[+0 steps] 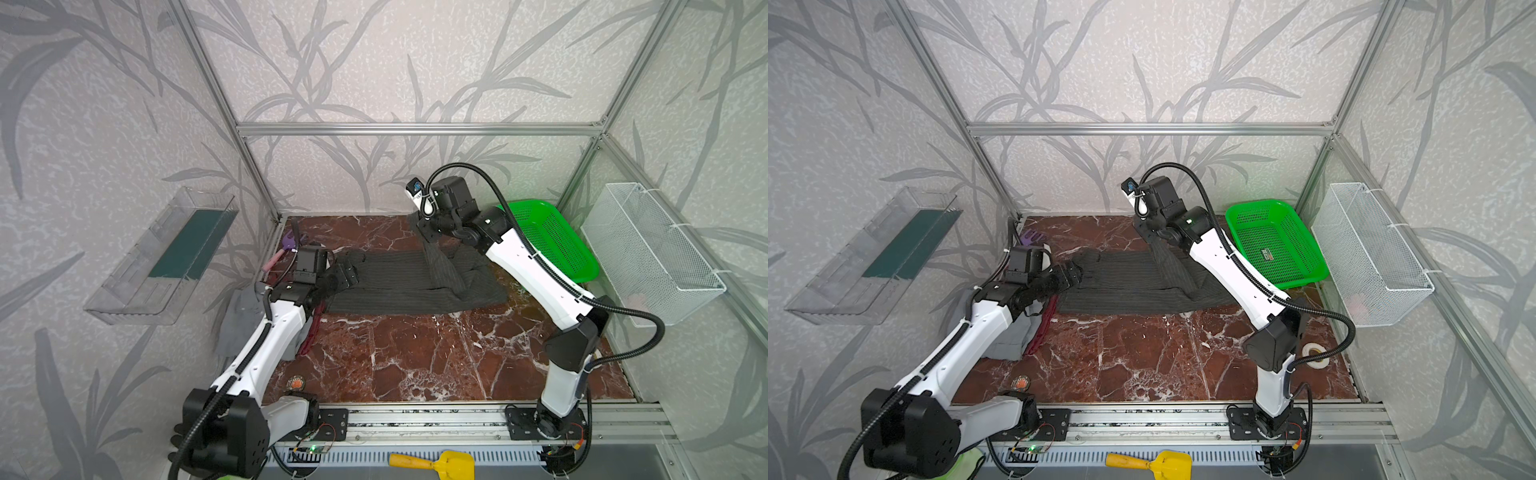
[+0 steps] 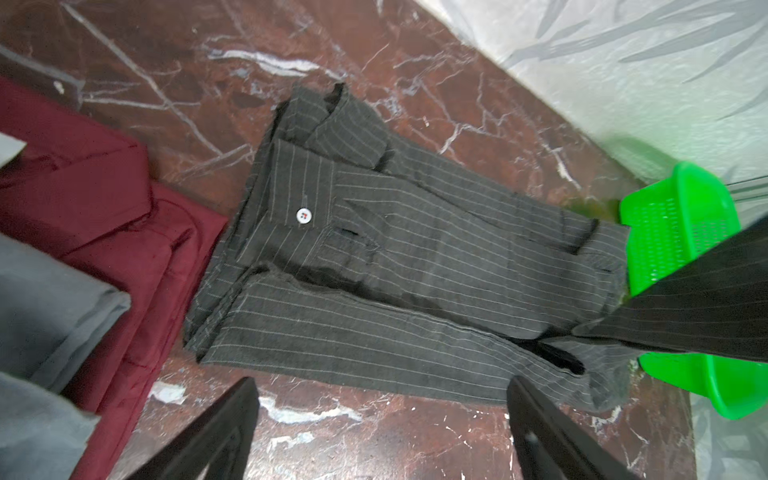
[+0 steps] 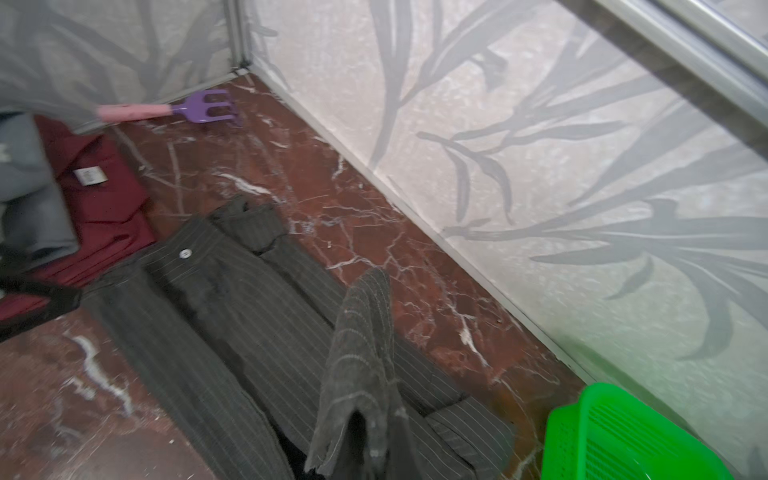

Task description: Fold and stack the long sleeve shirts

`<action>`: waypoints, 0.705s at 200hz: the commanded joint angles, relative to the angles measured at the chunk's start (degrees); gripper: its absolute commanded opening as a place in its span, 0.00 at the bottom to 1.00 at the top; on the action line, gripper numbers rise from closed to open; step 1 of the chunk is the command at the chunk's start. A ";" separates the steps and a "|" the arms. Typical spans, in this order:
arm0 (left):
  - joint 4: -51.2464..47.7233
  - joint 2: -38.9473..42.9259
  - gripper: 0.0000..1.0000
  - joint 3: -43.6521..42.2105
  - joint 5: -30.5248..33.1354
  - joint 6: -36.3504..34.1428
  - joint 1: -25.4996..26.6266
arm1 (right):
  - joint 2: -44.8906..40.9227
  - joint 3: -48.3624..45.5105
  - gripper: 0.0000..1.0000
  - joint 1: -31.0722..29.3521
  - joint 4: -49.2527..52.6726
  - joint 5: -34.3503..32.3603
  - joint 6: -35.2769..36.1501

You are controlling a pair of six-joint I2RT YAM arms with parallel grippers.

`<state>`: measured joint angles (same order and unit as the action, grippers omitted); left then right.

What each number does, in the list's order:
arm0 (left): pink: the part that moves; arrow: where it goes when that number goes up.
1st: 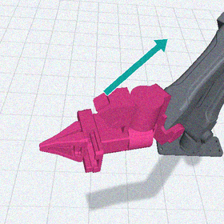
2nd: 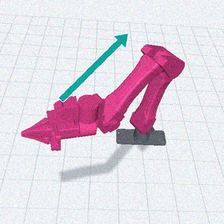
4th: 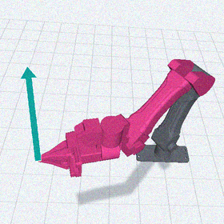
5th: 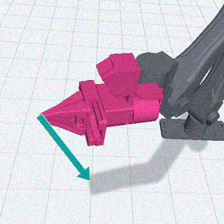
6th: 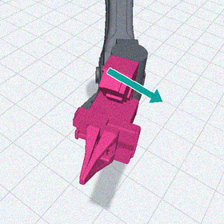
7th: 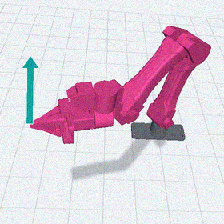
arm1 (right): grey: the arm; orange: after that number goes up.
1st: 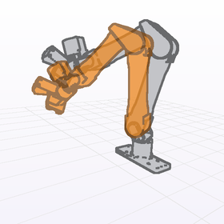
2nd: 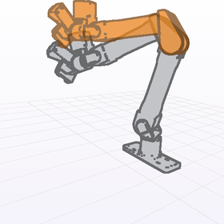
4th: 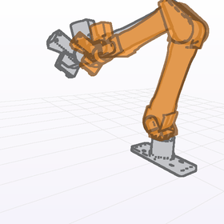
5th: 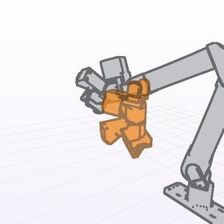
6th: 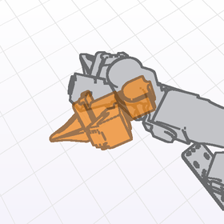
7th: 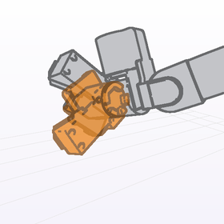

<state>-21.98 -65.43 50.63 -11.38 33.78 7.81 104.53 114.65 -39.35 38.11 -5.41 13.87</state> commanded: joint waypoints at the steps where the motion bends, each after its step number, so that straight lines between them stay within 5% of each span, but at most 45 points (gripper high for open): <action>1: 14.84 5.03 0.93 -4.93 -3.52 2.87 0.01 | -6.37 -4.59 0.00 0.06 -11.38 11.17 3.34; 31: 31.49 9.83 0.91 -12.16 -7.38 3.92 0.55 | -6.37 -4.79 0.00 -0.01 -8.81 13.83 2.67; 56: 39.75 9.76 0.87 -13.33 -9.69 -1.70 3.31 | -8.67 -6.16 0.00 0.06 -8.89 17.02 2.28; 86: 42.90 6.37 0.87 -9.18 -9.12 -11.93 9.40 | -10.87 -9.53 0.00 0.06 -11.24 18.73 2.91; 141: 47.12 -4.12 0.87 0.14 -13.68 -20.57 15.55 | -13.95 -15.00 0.00 0.06 -13.17 17.83 6.31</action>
<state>20.71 -66.37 47.07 -22.96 20.95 22.09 93.97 102.76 -39.33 28.34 11.29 17.98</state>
